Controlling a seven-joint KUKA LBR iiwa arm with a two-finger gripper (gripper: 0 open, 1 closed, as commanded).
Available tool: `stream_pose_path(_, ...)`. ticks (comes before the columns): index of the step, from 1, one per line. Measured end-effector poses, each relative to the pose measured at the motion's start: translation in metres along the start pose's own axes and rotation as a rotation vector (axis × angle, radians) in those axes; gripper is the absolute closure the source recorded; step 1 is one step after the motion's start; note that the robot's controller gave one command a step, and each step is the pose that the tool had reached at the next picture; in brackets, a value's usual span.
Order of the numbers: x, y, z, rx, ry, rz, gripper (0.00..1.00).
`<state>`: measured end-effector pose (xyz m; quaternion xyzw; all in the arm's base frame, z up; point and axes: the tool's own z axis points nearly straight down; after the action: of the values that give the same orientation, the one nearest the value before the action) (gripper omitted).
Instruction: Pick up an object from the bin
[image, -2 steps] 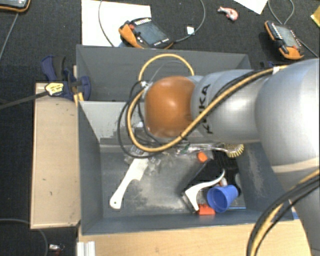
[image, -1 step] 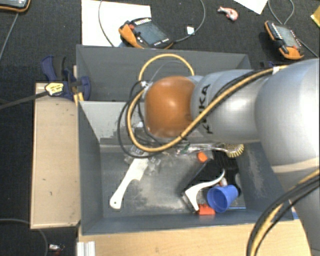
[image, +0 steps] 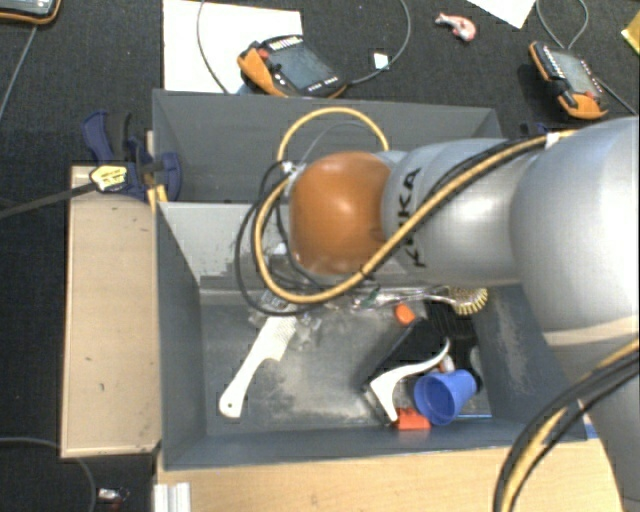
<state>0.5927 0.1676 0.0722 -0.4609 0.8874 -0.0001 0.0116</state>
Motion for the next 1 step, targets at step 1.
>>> stream_pose_path(1, -0.0005, -0.0001, -0.0055, 0.001, -0.003, 0.003, 1.0)
